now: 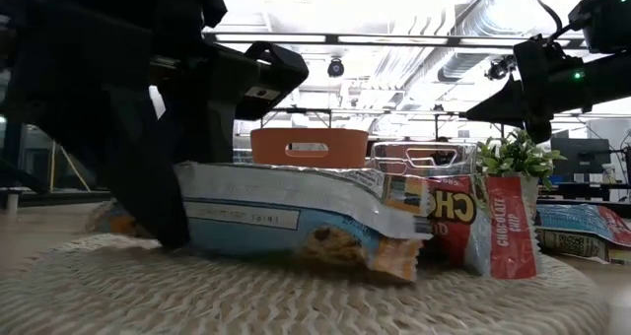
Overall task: Pick and place Granola Bars by type
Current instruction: Put the yellow granola bar into the orange bin, then put the red granola bar into the right transparent bin
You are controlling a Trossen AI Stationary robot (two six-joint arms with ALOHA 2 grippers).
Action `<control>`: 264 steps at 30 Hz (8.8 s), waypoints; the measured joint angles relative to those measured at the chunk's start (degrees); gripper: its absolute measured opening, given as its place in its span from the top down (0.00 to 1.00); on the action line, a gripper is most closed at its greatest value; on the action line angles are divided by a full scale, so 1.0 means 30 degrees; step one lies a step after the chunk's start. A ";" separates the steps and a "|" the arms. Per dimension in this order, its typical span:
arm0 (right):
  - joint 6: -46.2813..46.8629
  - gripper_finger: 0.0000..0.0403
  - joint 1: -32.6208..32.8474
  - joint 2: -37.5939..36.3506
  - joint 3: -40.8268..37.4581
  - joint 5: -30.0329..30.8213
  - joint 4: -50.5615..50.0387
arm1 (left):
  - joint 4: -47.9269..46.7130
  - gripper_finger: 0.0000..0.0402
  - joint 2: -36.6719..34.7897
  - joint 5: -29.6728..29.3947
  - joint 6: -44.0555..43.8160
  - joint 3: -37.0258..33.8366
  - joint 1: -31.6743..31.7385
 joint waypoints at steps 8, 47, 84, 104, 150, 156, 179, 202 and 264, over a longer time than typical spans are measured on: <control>0.0000 1.00 0.0002 0.0002 -0.0007 -0.0002 0.0046 | -0.4379 0.83 -0.0172 -0.1319 0.0054 0.3097 0.0007; 0.0000 1.00 -0.0005 0.0000 -0.0006 -0.0006 0.0000 | -0.7361 0.83 -0.0512 0.4537 -0.2657 1.6713 0.6866; 0.0000 1.00 -0.0003 0.0000 -0.0002 -0.0007 0.0000 | -1.3024 0.83 -0.5704 -0.3536 -1.1463 1.5180 1.6564; 0.0000 1.00 -0.0001 0.0000 -0.0003 -0.0007 0.0000 | -0.5094 0.83 -0.5694 -0.1508 -1.6220 0.3828 1.7379; 0.0000 1.00 -0.0005 0.0000 -0.0007 0.0000 0.0000 | -0.1441 0.83 -0.1962 0.2032 -1.6917 0.2363 1.8498; 0.0000 1.00 -0.0001 0.0000 -0.0006 0.0000 0.0000 | -0.1391 0.83 -0.1964 0.2152 -1.6606 0.2368 1.8498; 0.0000 1.00 0.0000 0.0000 -0.0005 -0.0004 0.0000 | -0.0830 0.54 -0.1964 0.2737 -1.5498 0.2374 1.8498; 0.0000 1.00 0.0002 0.0000 -0.0007 -0.0014 -0.0001 | -0.7792 0.54 -0.4072 1.0444 -0.5181 0.8017 1.7994; 0.0000 1.00 0.0000 0.0000 -0.0004 -0.0007 -0.0003 | -0.7852 0.54 0.1363 0.1169 0.3534 0.7992 0.1486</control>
